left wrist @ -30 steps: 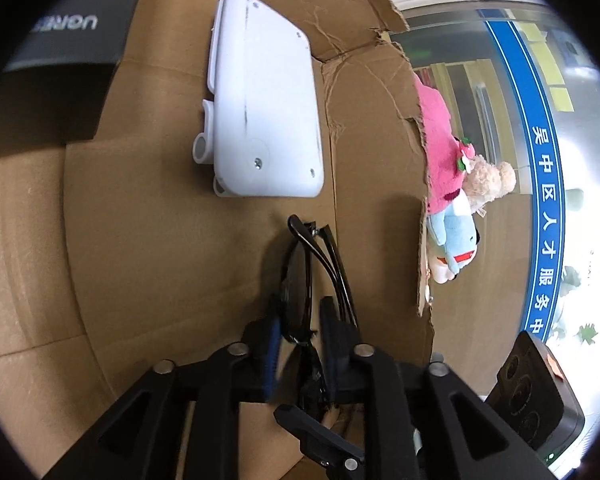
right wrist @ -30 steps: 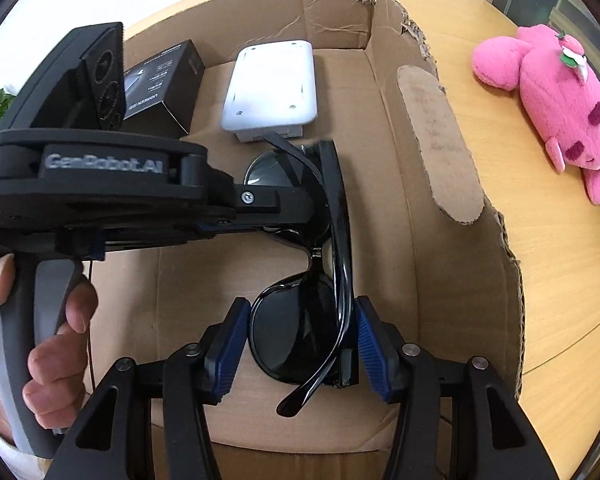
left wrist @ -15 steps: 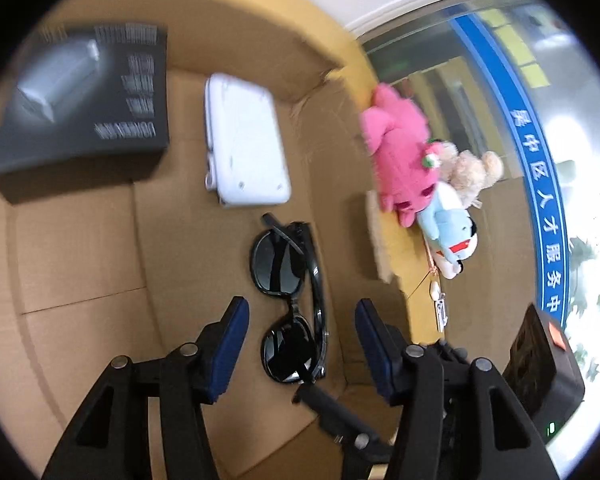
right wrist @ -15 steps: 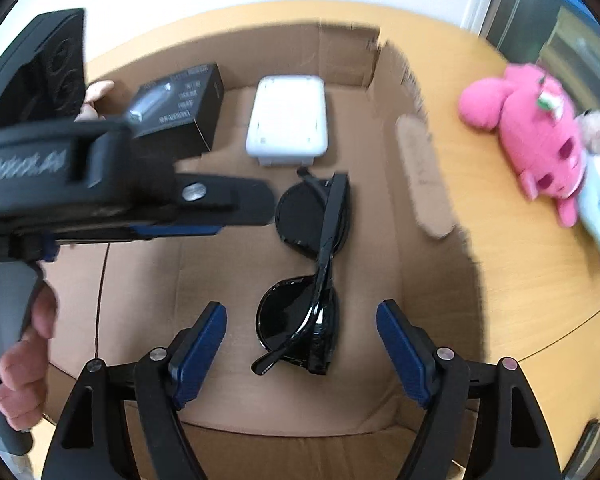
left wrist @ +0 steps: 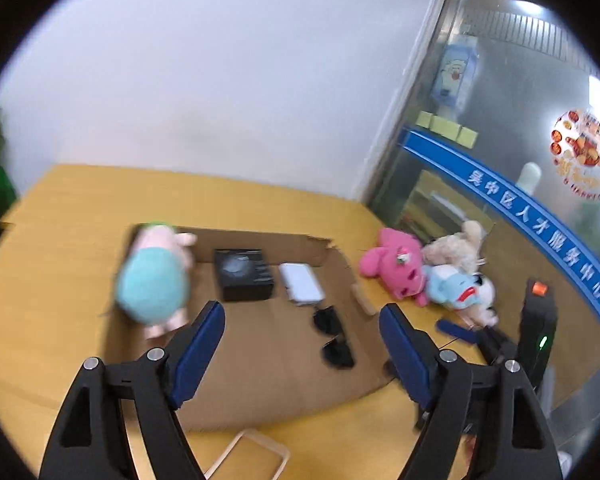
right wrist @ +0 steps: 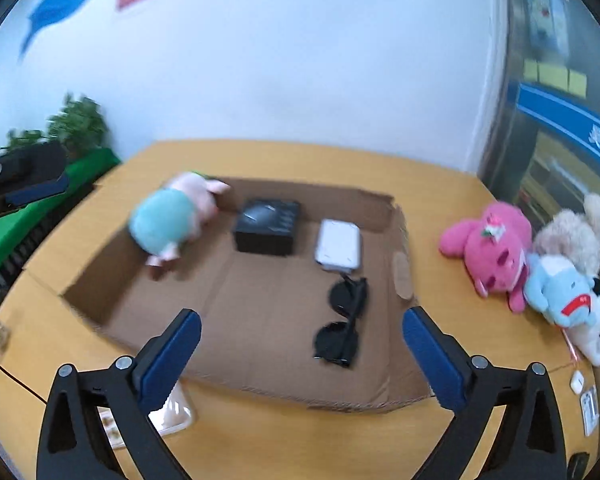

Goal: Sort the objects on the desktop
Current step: 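Open both grippers and move to the clear phone case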

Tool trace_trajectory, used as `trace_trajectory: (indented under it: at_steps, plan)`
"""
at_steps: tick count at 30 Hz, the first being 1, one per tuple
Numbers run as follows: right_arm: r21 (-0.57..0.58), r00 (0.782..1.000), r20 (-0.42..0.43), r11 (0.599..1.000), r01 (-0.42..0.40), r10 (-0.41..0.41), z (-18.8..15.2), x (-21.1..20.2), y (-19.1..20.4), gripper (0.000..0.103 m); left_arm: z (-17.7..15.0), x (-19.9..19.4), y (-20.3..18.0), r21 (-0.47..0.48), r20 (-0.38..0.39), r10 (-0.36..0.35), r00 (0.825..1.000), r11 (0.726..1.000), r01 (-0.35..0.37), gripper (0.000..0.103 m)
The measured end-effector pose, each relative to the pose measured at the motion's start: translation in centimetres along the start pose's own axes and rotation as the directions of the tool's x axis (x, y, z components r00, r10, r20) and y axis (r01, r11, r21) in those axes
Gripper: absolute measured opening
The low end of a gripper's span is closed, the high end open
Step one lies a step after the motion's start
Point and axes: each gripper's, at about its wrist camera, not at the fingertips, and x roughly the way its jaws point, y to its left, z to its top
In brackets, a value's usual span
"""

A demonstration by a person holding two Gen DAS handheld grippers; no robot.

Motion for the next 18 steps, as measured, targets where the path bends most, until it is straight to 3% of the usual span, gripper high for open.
trace_trajectory:
  at_steps: [3, 6, 9, 12, 18]
  plan:
    - [-0.042, 0.998, 0.032, 0.998, -0.050, 0.051, -0.5, -2.4, 2.5, 0.102, -2.8, -2.9, 0.4, 0.007, -0.004, 0.107, 0.994, 0.994, -0.107, 0.080]
    - [-0.089, 0.990, 0.039, 0.988, -0.129, 0.133, -2.0, -3.3, 4.3, 0.102, -6.1, -4.4, 1.6, -0.014, -0.053, 0.168, 0.984, 0.986, -0.168, 0.080]
    - [-0.128, 0.976, -0.010, 0.968, -0.217, 0.218, -4.1, -2.6, 5.9, 0.102, -10.0, -4.8, 3.5, -0.050, -0.122, 0.253, 0.960, 0.964, -0.261, 0.080]
    - [-0.148, 0.956, -0.090, 0.946, -0.289, 0.278, -6.1, -1.1, 7.7, 0.102, -13.1, -4.3, 5.1, -0.092, -0.219, 0.270, 0.938, 0.951, -0.295, 0.080]
    - [-0.174, 0.907, -0.228, 0.901, -0.397, 0.355, -9.8, 3.4, 11.0, 0.102, -18.1, -1.0, 8.6, -0.219, -0.369, 0.213, 0.905, 0.926, -0.307, 0.077]
